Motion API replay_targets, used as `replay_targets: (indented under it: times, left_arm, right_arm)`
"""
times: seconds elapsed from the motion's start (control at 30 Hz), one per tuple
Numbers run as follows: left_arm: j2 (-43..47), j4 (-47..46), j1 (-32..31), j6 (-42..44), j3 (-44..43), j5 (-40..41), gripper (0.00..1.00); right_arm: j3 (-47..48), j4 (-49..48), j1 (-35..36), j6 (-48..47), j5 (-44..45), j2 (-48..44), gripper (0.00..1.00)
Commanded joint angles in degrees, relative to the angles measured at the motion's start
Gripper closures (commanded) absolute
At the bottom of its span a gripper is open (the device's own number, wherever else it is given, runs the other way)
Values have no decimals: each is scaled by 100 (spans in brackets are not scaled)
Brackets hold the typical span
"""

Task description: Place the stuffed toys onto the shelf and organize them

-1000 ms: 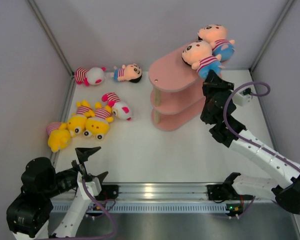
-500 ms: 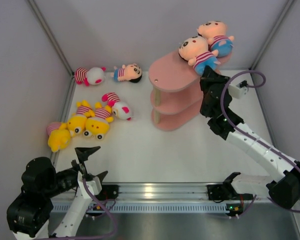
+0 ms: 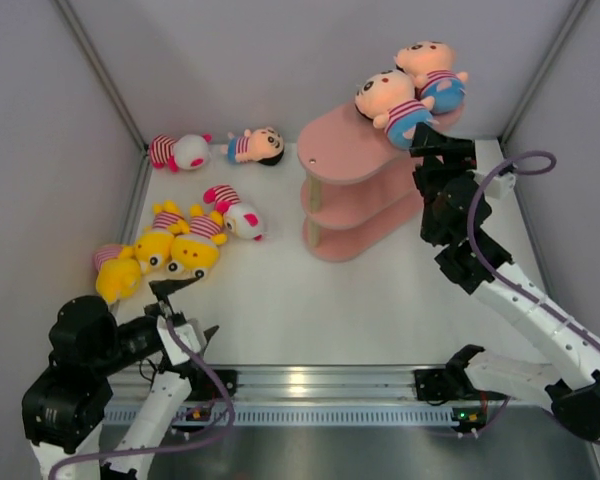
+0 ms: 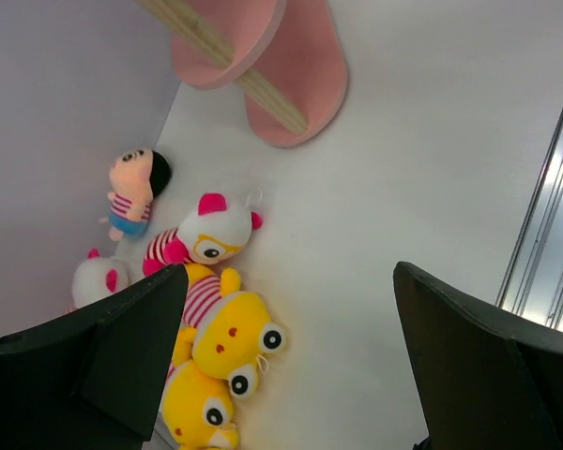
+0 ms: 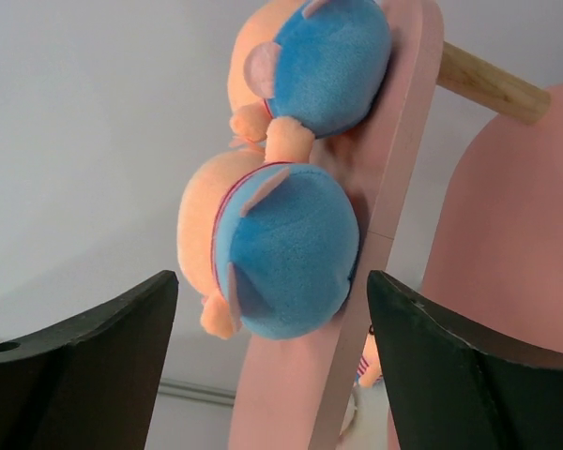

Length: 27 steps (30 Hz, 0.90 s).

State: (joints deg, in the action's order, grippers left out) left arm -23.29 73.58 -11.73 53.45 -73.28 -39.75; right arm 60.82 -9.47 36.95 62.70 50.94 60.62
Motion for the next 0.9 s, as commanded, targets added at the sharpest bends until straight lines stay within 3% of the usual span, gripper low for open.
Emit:
replay_targets:
  times: [0.0, 0.13, 0.17, 0.23, 0.3, 0.5, 0.63, 0.73, 0.87]
  left_arm:
    - [-710, -1108, 12, -1169, 94, 669, 3]
    - [-1737, -1828, 12, -2046, 252, 1337, 15]
    - [-1932, -2126, 12, -2171, 322, 1486, 21]
    - [-2536, -2277, 12, -2138, 323, 1452, 25]
    - [-2908, -3005, 12, -2312, 401, 1837, 28]
    - [-4472, -5549, 4, -2427, 622, 3058, 29]
    - [-6042, -7098, 12, -2533, 403, 3359, 24]
    - [-7367, -7218, 4, -2681, -509, 3131, 21]
    - [-9015, -7218, 4, -2973, -2338, 2860, 17]
  right_arm:
    - [44, 173, -91, -758, -539, -515, 16]
    - [9, 525, -83, -1101, -1357, -876, 13]
    - [9, 674, -83, -1284, -1498, -998, 13]
    - [9, 815, -74, -1496, -1762, -1113, 13]
    - [18, 930, -83, -1848, -1938, -1315, 13]
    - [53, 1403, -74, -2797, -2316, -1781, 14]
    - [53, 1484, -83, -3525, -2571, -1913, 14]
    - [97, 1431, -83, -4131, -2712, -1870, 14]
    - [158, 1369, -83, -4810, -2572, -1738, 12]
